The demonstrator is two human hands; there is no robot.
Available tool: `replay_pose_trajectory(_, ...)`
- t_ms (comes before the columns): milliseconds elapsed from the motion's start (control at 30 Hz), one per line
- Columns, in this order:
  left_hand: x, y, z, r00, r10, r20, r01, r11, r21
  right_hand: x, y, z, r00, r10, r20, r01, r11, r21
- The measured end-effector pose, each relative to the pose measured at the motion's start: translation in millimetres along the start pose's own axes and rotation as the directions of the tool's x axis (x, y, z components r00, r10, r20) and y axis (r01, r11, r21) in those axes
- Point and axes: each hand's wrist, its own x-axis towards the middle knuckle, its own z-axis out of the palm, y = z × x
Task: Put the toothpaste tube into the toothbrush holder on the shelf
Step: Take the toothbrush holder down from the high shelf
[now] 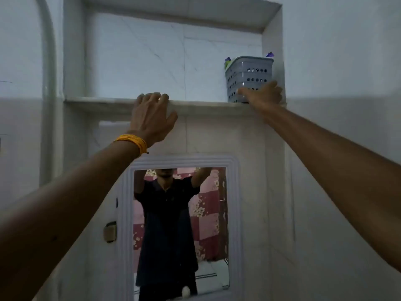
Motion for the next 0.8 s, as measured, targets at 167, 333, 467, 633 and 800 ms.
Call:
replay_pose_trajectory(167, 14, -4, 31, 0.995, 0.009, -0.097, 0.000, 0.996, 0.091, 24, -7, 17, 0.998, -0.005, -0.070, 0.007, 1.000, 0.027)
replay_pose_trajectory(333, 13, -6, 40, 0.986, 0.012, -0.166, 0.007, 0.993, 0.115, 39, -12, 27, 0.990, 0.004, -0.144, 0.002, 0.999, 0.044)
replay_pose_trajectory(467, 12, -5, 39, 0.988, 0.008, -0.152, 0.010, 0.993, 0.117, 35, -15, 25, 0.988, -0.010, -0.153, 0.021, 0.998, 0.067)
replay_pose_trajectory(633, 11, -3, 33, 0.997, -0.002, -0.082, 0.012, 0.992, 0.129, 19, -21, 17, 0.987, -0.034, -0.154, 0.052, 0.992, 0.116)
replay_pose_trajectory(800, 8, 5, 22, 1.000, -0.020, -0.011, 0.021, 0.991, 0.135, -2, -26, -2, 0.985, -0.081, -0.149, 0.110, 0.974, 0.199)
